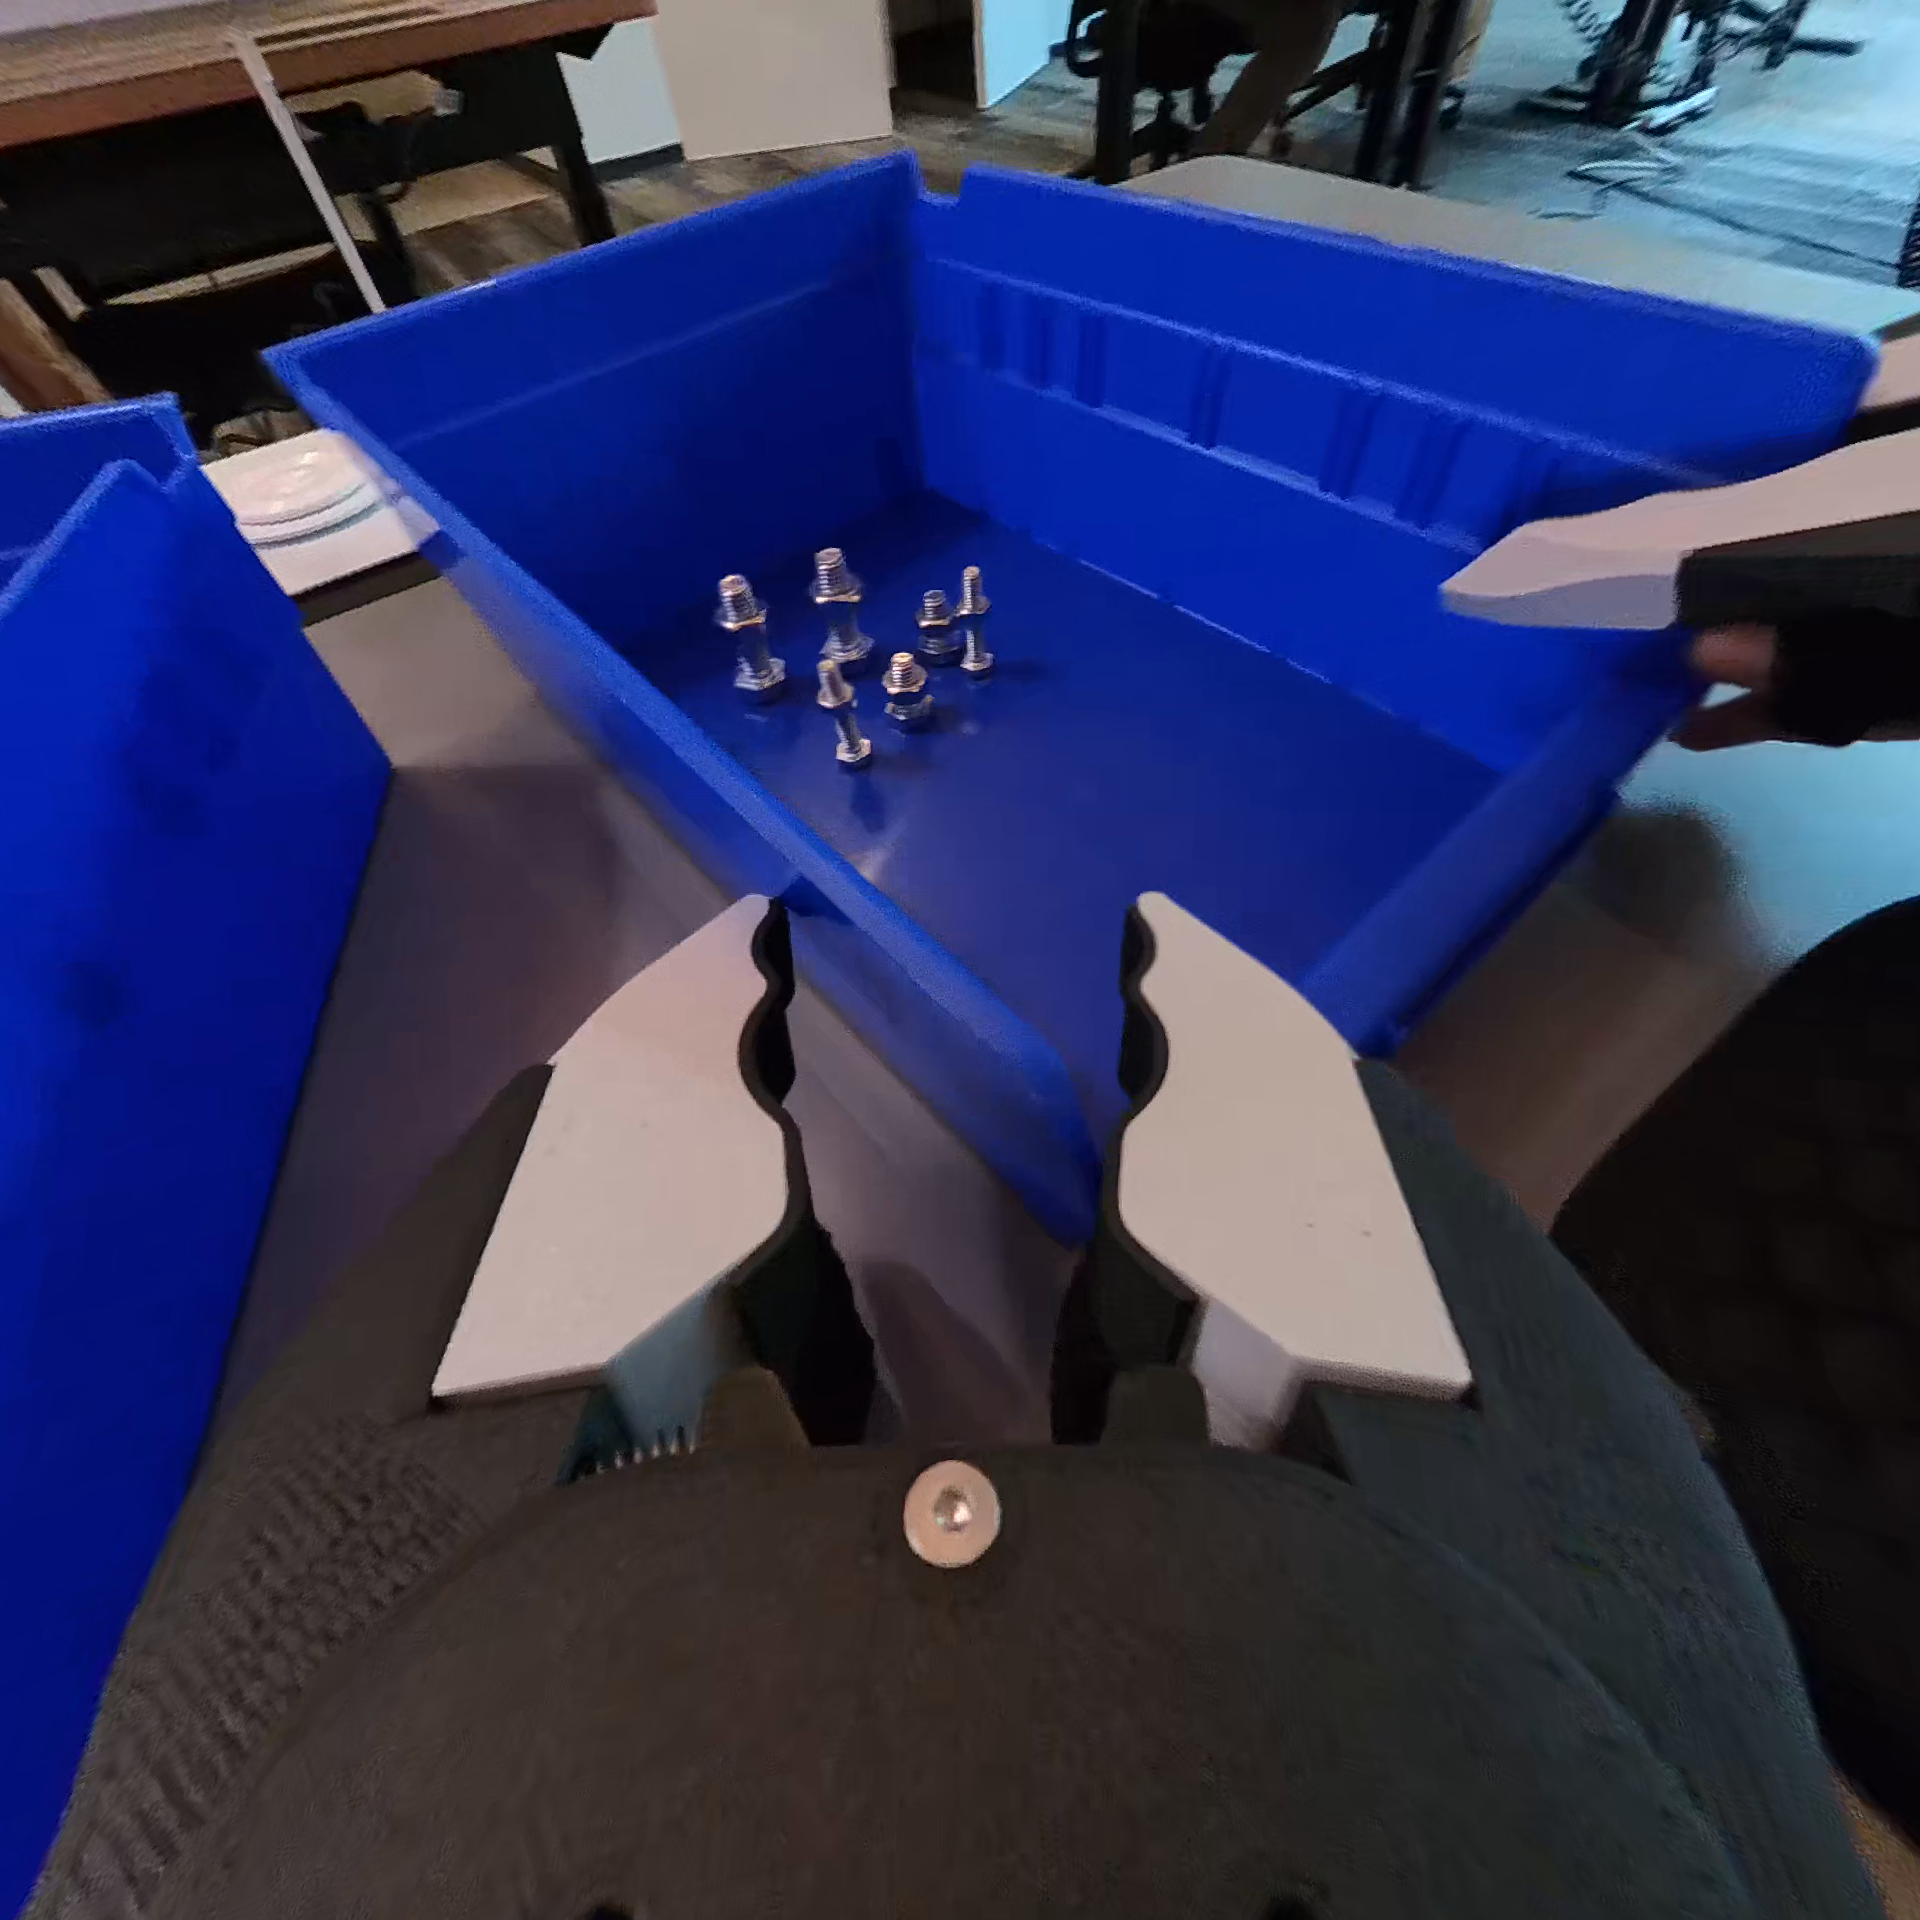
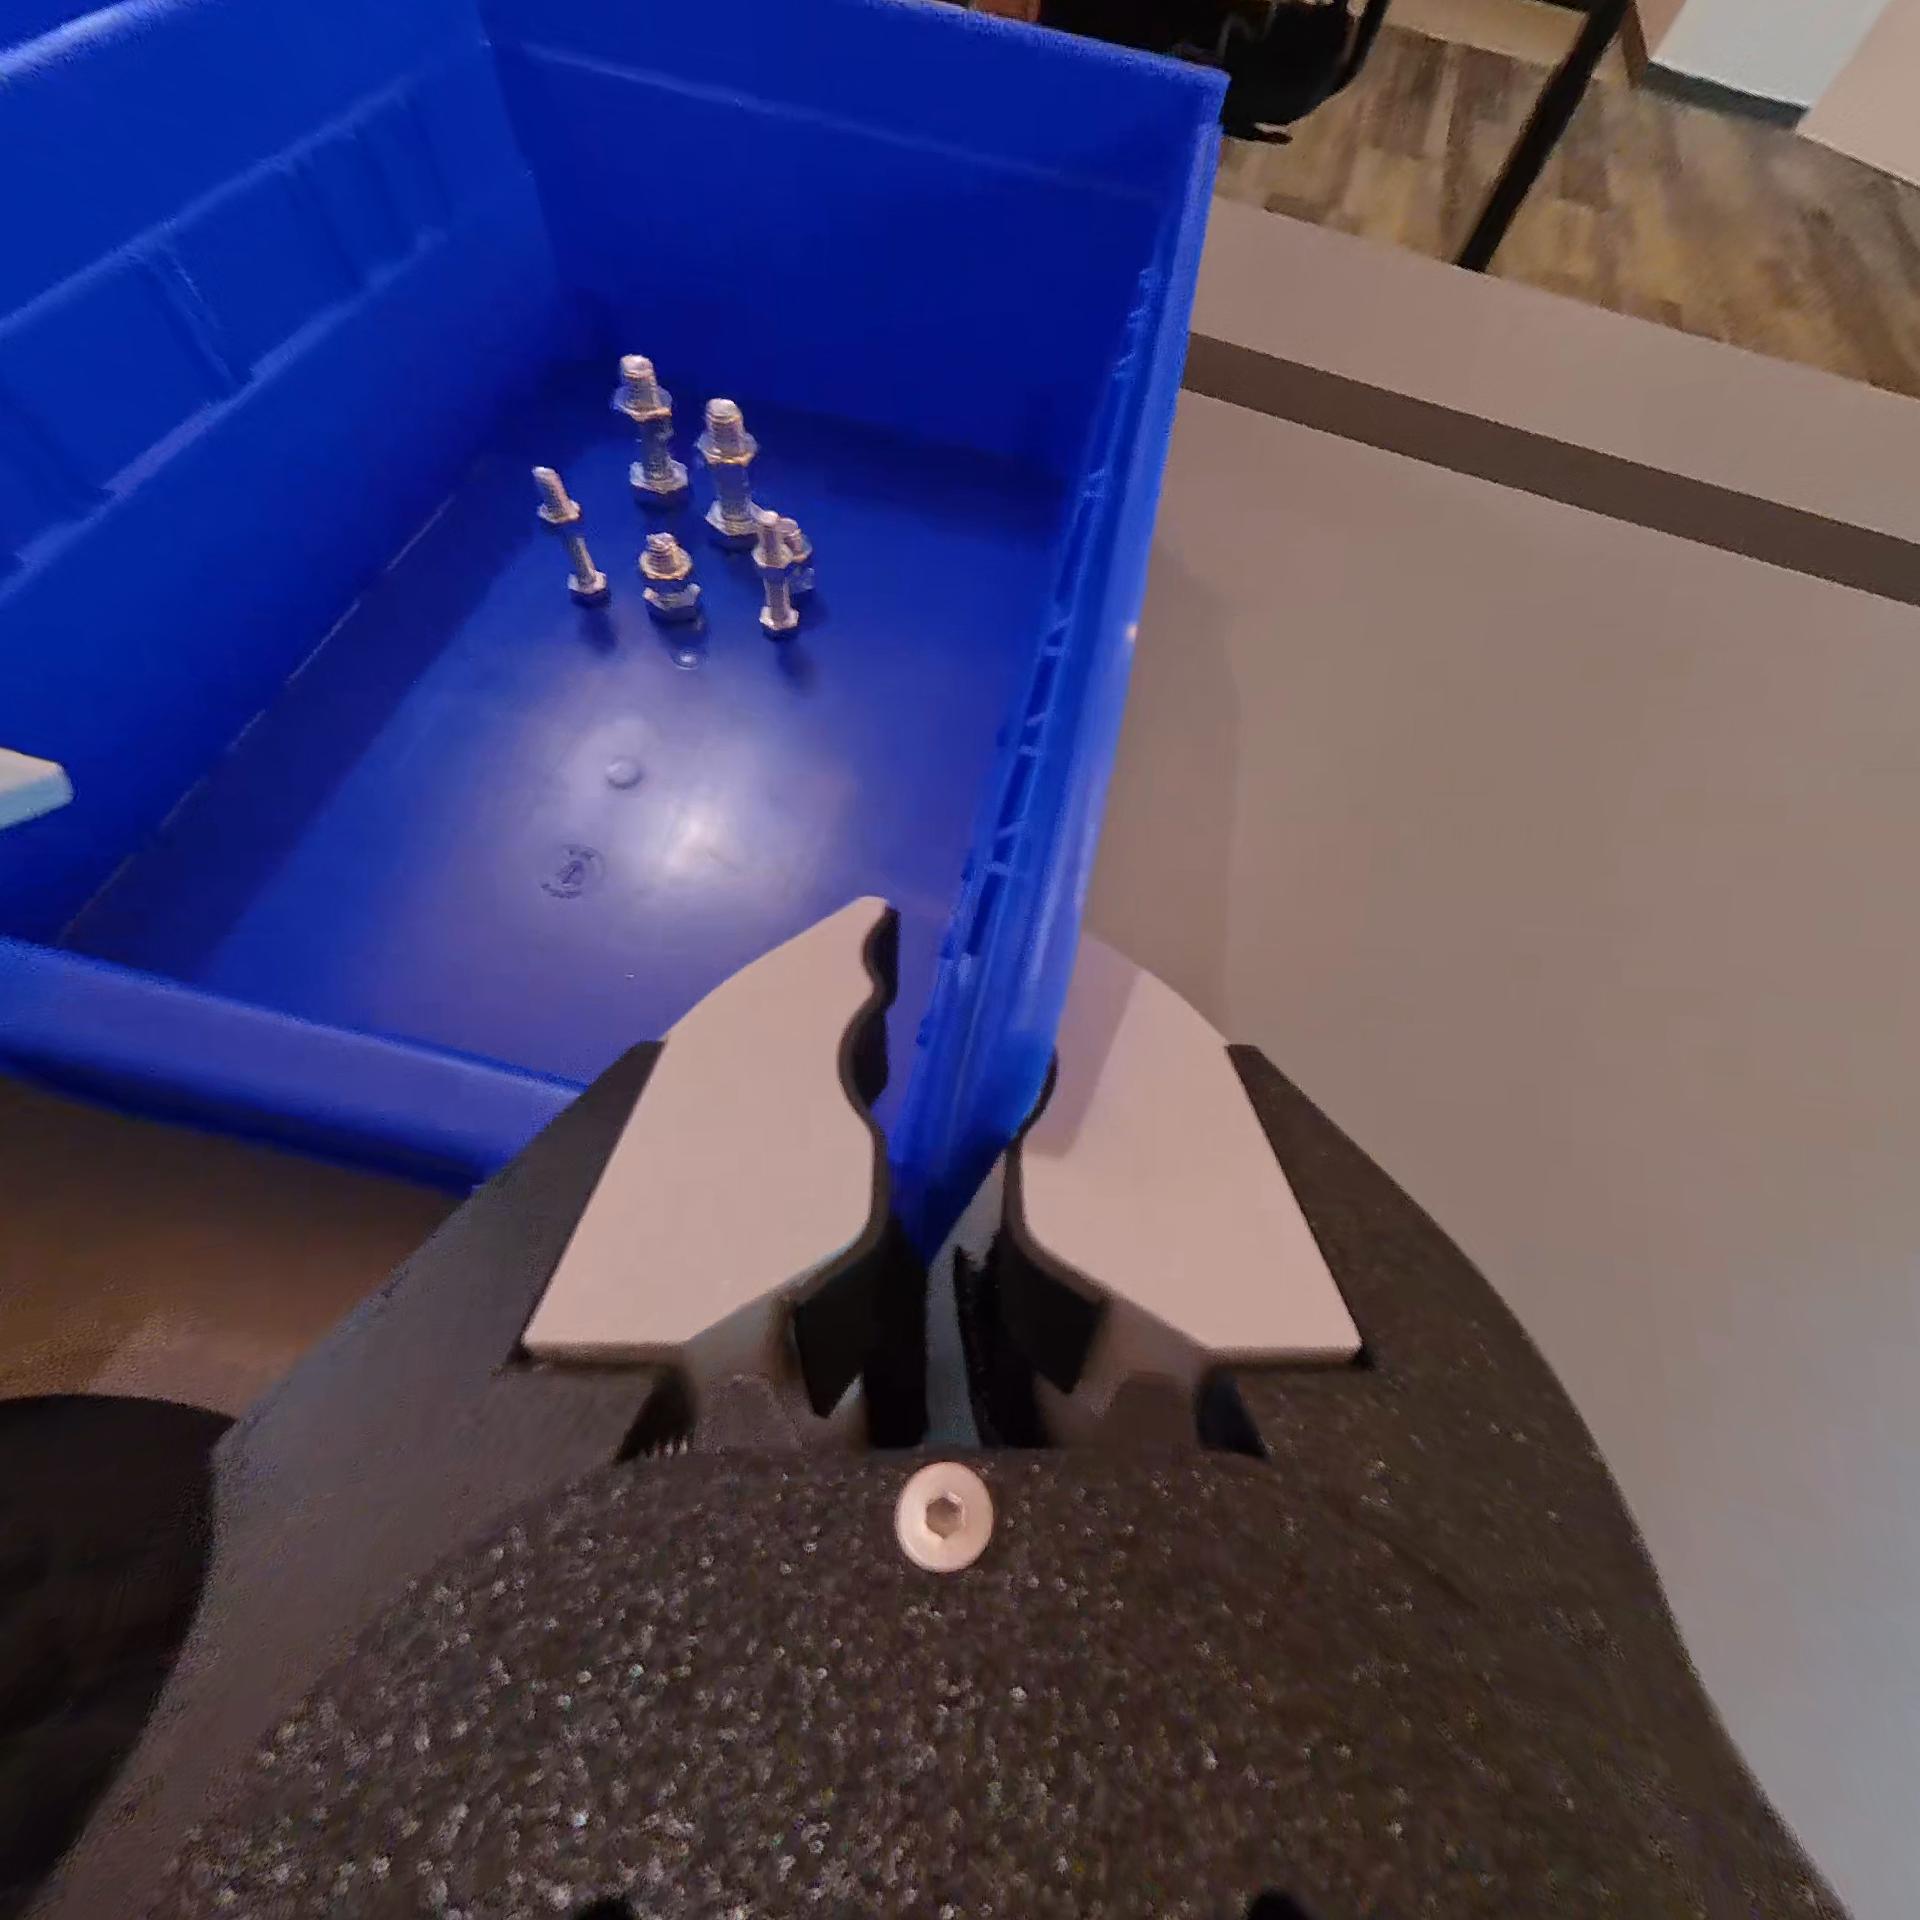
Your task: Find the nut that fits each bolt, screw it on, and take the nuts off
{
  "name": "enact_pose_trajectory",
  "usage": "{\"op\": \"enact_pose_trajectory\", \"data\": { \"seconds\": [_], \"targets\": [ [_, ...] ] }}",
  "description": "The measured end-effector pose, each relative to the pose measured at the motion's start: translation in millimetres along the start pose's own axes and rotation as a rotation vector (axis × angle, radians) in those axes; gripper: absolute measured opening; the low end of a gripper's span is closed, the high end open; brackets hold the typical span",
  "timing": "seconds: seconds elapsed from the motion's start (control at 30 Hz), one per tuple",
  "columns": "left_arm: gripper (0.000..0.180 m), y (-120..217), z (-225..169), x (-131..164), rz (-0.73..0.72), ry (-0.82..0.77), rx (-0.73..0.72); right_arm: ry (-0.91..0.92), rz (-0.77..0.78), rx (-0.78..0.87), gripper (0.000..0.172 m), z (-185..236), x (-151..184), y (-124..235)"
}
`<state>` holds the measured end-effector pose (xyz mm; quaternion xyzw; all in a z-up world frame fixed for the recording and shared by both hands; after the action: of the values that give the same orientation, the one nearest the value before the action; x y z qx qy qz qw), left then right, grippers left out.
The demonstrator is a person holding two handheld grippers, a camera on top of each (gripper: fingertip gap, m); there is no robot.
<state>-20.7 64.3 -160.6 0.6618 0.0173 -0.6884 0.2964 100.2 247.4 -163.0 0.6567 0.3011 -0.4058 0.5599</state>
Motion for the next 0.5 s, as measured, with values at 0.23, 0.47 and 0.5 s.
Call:
{"op": "enact_pose_trajectory", "data": {
  "seconds": [0.23, 0.47, 0.5],
  "targets": [
    [0.029, -2, 15, -2, 0.018, -0.035, -0.160, 0.054, 0.070, 0.140, 0.008, 19, -5, 4],
    [0.018, 2, 26, -21, -0.034, -0.026, -0.193, 0.024, 0.067, 0.202, 0.007, 29, -19, 14],
    [0.018, 3, 28, -27, -0.042, -0.027, -0.189, 0.025, 0.063, 0.211, 0.007, 29, -25, 17]
  ]
}}
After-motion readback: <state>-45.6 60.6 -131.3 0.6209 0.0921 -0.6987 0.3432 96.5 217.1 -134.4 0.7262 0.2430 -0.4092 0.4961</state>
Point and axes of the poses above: each gripper's, where its closed fingertips meet, y back along the fingers, x out of its underside, z = x × y across the jaws, the point moved 7 cm from there along y, back along the fingers, and after that the axes turned 7 degrees about -x, right-handed, at the moved point
